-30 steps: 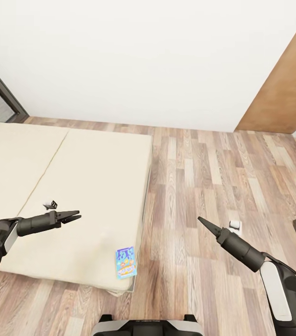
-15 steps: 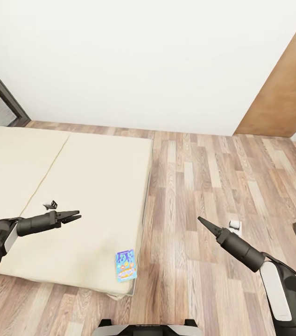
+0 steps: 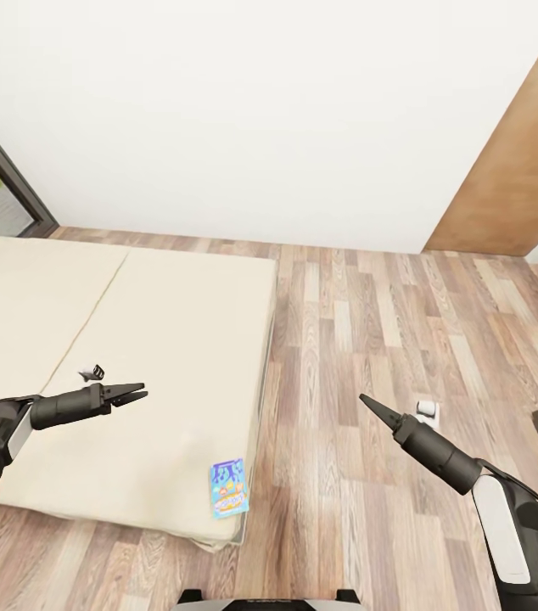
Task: Put all the toys in the child's room - the three board games (two on the bed and one on the table), the two jigsaw puzzles on the table, and the tennis ball on the table - inside the toy box on the table in the child's room.
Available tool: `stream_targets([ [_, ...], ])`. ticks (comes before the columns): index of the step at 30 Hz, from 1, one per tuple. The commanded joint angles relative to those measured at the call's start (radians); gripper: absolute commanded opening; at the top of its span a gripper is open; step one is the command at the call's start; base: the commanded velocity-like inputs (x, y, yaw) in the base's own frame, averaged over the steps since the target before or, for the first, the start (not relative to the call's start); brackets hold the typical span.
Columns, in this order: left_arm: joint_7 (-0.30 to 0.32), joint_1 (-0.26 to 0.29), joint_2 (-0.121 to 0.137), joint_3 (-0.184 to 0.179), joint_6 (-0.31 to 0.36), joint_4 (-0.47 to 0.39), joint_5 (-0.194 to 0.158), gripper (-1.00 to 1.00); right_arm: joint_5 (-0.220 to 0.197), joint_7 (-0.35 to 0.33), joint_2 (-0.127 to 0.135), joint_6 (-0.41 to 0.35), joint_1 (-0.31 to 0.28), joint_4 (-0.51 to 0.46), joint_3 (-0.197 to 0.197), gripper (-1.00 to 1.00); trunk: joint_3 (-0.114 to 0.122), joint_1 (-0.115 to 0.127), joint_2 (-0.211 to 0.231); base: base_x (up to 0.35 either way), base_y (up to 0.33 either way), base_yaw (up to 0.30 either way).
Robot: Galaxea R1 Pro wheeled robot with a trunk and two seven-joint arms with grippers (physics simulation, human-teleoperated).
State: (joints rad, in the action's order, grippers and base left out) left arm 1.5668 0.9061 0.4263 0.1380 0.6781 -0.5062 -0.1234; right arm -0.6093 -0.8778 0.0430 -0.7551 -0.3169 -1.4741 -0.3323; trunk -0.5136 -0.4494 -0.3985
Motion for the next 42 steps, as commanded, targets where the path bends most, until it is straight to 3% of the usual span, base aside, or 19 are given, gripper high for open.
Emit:
stream_targets([
  [1,0.004,0.000,0.000,0.000,0.011,0.000,0.001,1.00,-0.003,-0.001,0.000,-0.006,-0.001,0.000,-0.001,1.00,0.000,-0.001,-0.002,0.000,0.000,0.000],
  [42,0.004,0.000,0.000,0.000,0.011,0.001,0.001,1.00,-0.002,-0.001,0.000,-0.005,-0.001,0.000,-0.002,1.00,0.068,-0.001,-0.002,0.000,0.000,0.000],
])
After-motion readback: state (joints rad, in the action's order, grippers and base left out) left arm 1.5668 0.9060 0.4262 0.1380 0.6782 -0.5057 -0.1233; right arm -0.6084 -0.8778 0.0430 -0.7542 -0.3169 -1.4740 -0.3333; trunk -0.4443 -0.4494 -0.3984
